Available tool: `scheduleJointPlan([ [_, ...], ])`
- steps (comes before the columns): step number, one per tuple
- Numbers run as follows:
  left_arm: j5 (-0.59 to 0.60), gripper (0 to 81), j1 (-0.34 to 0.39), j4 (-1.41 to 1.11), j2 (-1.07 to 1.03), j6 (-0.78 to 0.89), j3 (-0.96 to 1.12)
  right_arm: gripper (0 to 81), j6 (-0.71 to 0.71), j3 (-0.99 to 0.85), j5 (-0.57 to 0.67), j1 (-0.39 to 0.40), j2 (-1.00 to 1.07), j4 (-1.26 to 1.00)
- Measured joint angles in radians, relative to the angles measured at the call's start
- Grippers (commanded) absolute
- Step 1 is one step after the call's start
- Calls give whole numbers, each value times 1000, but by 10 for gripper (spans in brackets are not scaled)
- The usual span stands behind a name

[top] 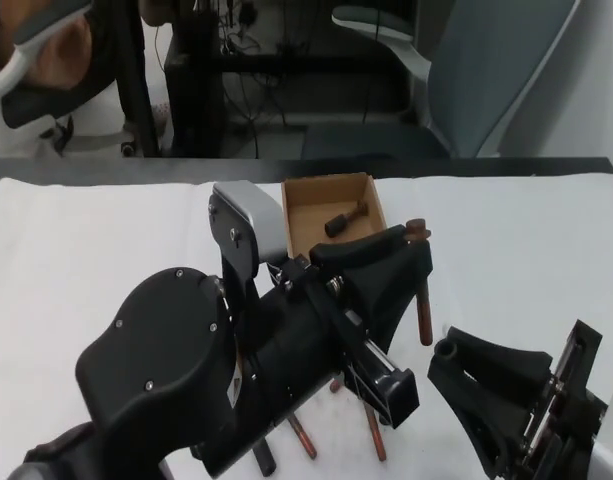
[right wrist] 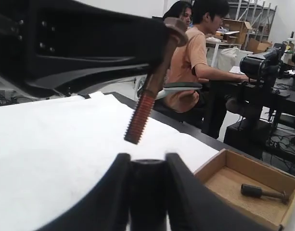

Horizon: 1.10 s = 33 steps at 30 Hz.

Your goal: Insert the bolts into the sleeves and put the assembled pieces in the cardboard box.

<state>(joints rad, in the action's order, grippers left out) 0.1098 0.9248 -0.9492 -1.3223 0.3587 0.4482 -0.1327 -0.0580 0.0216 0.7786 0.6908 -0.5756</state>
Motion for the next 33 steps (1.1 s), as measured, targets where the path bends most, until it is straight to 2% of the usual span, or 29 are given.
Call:
scheduleJointPlan([
  [11,12,18,0,7,0,0,0,4,0,0,56,0,16,-60],
  [21,19,18,0,13,0,0,0,4,82,-13,79,0,84,-130],
  [28,19,18,0,-35,0,-55,-1,4,82,-13,31,0,112,-128],
  [33,17,18,4,-46,0,-34,-1,4,87,-13,28,0,114,-128],
])
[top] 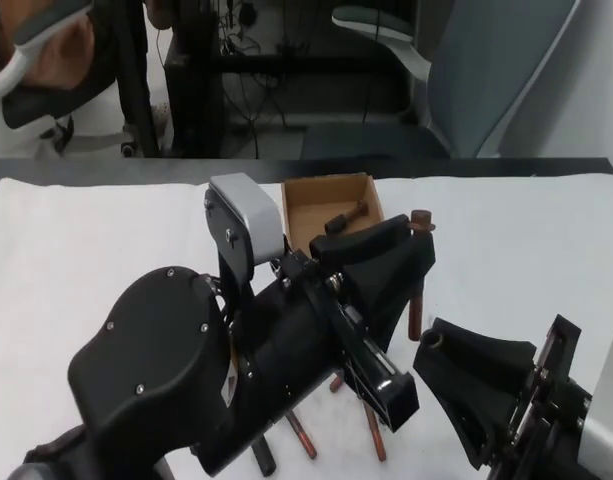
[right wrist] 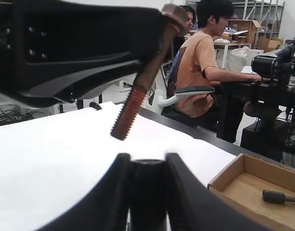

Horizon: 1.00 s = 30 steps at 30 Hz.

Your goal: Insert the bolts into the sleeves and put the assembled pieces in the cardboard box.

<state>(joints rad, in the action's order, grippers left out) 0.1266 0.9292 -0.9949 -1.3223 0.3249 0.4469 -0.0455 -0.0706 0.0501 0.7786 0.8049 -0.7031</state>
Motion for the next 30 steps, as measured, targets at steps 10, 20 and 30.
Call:
scheduleJointPlan([
  [10,3,18,8,-3,0,10,0,4,160,0,33,0,0,-24],
  [20,3,18,8,-8,0,10,0,4,190,0,90,0,0,-52],
  [30,2,18,8,-8,0,18,0,4,205,0,90,0,0,-68],
])
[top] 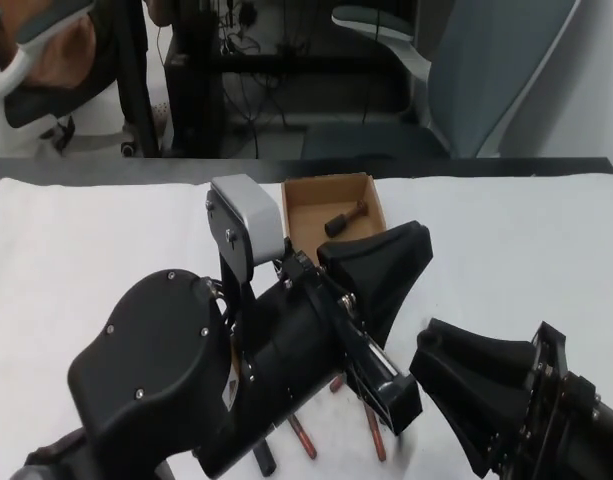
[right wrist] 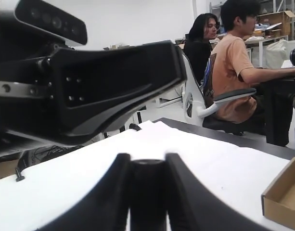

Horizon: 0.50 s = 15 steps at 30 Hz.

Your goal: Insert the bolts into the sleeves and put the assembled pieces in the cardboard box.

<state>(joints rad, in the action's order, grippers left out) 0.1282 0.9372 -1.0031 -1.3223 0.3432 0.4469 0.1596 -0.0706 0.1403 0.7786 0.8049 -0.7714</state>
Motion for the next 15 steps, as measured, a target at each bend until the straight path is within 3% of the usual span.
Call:
scheduleJointPlan([
  [10,-23,18,0,43,0,-1,0,4,-11,0,-33,0,0,0],
  [15,-44,18,-36,522,-5,8,100,4,-42,0,-318,0,-3,2],
])
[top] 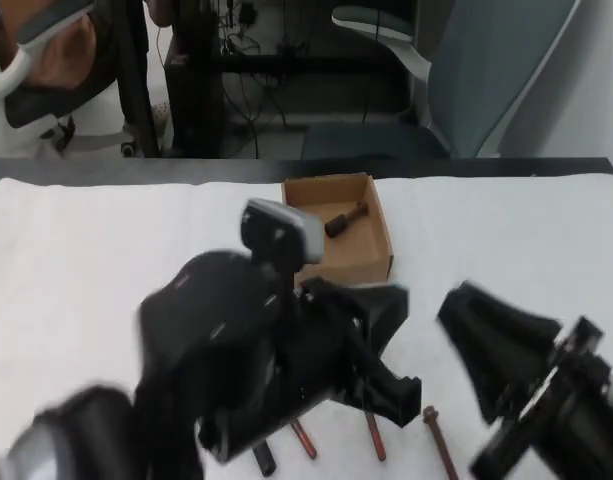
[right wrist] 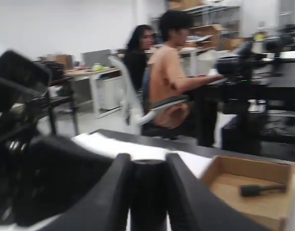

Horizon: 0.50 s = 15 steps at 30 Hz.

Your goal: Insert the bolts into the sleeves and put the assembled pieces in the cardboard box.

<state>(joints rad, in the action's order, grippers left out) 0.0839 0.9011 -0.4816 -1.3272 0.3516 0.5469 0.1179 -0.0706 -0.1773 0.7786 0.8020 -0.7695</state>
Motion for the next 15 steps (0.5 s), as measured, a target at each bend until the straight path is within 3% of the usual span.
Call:
scheduleJointPlan([
  [4,1,7,-46,381,-68,-70,165,4,-64,0,-180,0,-35,6],
  [6,1,111,-61,457,-114,-71,241,4,-93,0,-214,0,-58,6],
  [11,-7,519,-50,648,-248,-62,440,4,-112,-8,-249,0,-105,10],
  [12,-13,547,-38,688,-280,-50,479,4,-118,-17,-262,0,-117,18],
  [15,-60,528,-1,838,-374,21,583,4,-185,-78,-308,0,-159,99],
])
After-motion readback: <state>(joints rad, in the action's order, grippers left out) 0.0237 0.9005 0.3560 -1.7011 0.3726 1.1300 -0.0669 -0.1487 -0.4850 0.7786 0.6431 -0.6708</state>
